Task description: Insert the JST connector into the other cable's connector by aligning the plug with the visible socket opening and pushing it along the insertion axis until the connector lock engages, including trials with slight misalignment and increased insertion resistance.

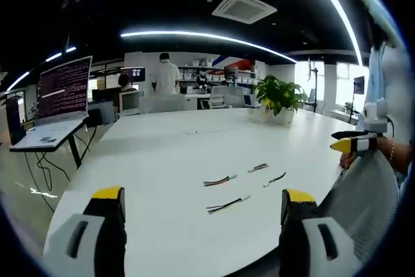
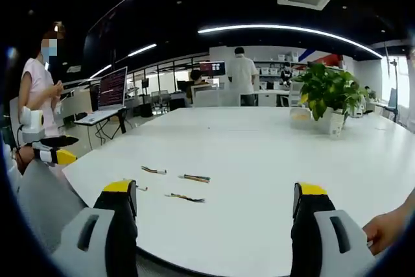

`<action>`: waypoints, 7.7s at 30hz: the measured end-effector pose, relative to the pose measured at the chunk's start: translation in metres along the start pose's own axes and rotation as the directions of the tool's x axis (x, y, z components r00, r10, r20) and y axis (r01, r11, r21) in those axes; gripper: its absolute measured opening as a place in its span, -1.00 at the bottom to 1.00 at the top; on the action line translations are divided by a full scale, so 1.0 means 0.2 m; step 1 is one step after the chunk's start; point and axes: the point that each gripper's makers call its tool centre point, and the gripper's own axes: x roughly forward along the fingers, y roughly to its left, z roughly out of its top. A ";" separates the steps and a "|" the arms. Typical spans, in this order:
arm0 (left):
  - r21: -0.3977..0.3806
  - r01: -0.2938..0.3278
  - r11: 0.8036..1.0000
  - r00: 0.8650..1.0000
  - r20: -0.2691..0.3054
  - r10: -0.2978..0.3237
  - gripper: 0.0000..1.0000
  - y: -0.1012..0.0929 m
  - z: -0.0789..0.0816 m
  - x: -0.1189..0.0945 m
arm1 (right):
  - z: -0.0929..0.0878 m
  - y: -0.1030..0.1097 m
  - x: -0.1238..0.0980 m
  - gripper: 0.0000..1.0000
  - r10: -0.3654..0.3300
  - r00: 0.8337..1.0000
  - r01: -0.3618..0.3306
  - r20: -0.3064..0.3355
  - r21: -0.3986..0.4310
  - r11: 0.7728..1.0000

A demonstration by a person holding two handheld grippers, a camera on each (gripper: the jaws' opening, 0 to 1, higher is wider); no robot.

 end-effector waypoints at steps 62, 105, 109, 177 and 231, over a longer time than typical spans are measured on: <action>0.051 0.116 0.992 0.991 0.068 -0.119 0.98 0.05 0.08 0.07 | 0.02 0.00 0.00 0.99 0.016 1.000 -0.016 -0.004 -0.034 0.999; 0.030 0.183 0.983 0.983 -0.004 -0.183 0.98 0.15 0.06 0.39 | 0.12 -0.05 0.28 0.97 0.118 0.988 -0.132 -0.101 -0.143 0.981; 0.043 0.188 0.981 0.982 -0.005 -0.188 0.98 0.16 0.07 0.41 | 0.13 -0.04 0.32 0.95 0.136 0.984 -0.155 -0.114 -0.173 0.973; 0.156 0.444 0.882 0.896 -0.101 -0.433 0.98 -0.08 0.04 0.75 | 0.06 0.20 0.67 0.66 0.388 0.882 -0.457 -0.267 -0.289 0.841; 0.275 0.664 0.695 0.746 -0.297 -0.596 0.33 -0.34 -0.15 0.98 | -0.14 0.34 0.89 0.03 0.541 0.732 -0.675 -0.415 -0.332 0.659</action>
